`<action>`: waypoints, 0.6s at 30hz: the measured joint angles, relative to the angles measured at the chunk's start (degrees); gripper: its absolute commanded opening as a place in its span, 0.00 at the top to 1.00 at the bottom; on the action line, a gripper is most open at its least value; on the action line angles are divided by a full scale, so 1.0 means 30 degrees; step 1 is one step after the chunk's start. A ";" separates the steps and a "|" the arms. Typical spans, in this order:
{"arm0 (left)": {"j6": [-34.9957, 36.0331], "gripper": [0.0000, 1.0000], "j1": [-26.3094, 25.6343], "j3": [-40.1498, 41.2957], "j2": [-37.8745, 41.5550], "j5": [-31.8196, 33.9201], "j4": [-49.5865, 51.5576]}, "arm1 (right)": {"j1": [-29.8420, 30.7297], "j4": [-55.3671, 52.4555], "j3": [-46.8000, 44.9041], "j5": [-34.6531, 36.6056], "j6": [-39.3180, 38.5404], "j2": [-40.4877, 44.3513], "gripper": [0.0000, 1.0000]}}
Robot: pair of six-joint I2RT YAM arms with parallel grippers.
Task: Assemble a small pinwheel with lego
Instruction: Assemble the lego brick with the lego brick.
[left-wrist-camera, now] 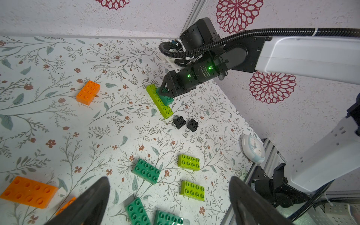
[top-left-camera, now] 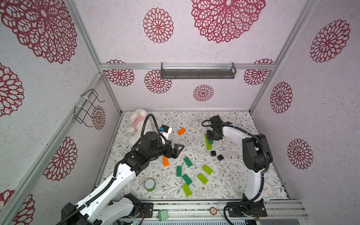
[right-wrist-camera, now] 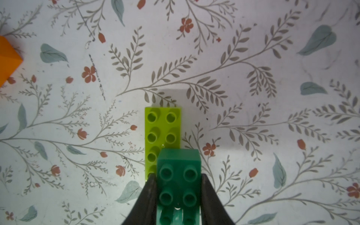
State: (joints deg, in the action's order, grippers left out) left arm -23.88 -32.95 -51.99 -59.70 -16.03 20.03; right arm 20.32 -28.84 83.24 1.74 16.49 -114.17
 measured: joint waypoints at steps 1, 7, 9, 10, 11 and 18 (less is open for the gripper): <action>0.0000 0.03 0.0000 -0.0007 0.0000 0.0000 0.0000 | 0.0000 0.0153 -0.0182 0.0022 0.0000 0.0102 0.84; 0.0000 0.03 0.0007 -0.0007 -0.0007 0.0000 0.0000 | 0.0000 0.0612 -0.0874 0.0124 0.0007 0.0488 0.86; 0.0000 0.03 0.0007 0.0000 -0.0015 -0.0007 0.0000 | 0.0000 0.0634 -0.0882 0.0160 0.0000 0.0488 0.87; -0.0007 0.03 0.0007 0.0000 -0.0015 0.0000 0.0000 | 0.0000 0.0627 -0.0882 0.0175 0.0007 0.0488 0.88; 0.0000 0.03 0.0007 0.0000 -0.0022 0.0000 0.0000 | 0.0000 0.0627 -0.0882 0.0189 0.0000 0.0488 0.90; 0.0000 0.03 0.0007 0.0000 -0.0022 0.0015 0.0000 | 0.0058 0.0780 -0.1049 0.0415 0.0007 0.0510 1.00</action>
State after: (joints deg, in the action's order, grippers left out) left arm -23.88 -32.93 -51.99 -59.77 -15.99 20.03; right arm 20.49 -26.50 80.09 2.98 16.51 -112.64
